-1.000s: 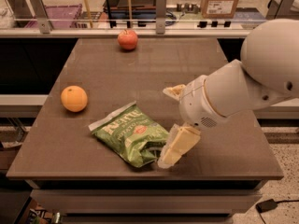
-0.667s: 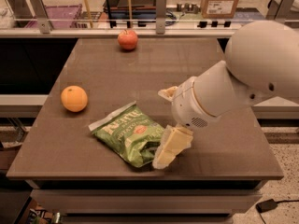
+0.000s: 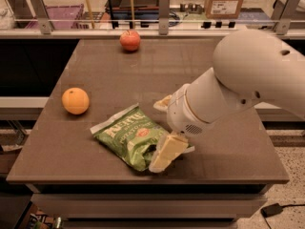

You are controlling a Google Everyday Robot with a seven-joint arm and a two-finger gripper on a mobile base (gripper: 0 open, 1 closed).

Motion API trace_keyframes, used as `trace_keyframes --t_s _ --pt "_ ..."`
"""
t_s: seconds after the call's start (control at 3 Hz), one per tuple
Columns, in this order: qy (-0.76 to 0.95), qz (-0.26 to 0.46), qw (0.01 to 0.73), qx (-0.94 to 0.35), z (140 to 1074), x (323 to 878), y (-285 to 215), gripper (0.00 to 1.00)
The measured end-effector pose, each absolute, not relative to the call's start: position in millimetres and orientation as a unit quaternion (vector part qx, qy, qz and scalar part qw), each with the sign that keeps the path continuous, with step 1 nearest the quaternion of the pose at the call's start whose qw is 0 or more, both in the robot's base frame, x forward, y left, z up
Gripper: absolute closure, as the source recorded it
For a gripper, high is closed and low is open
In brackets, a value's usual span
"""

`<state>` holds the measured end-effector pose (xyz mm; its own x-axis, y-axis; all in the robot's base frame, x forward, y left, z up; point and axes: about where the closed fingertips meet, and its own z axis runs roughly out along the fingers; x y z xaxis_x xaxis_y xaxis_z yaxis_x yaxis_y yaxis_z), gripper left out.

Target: Move green jalapeno chip bag near apple

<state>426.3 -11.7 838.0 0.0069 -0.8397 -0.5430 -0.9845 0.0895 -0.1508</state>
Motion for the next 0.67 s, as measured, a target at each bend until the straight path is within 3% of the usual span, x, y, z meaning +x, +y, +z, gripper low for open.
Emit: trace_keyframes --t_s 0.67 --pt "0.69 0.136 0.261 -0.662 841.2 424.5 -11.0 0.58"
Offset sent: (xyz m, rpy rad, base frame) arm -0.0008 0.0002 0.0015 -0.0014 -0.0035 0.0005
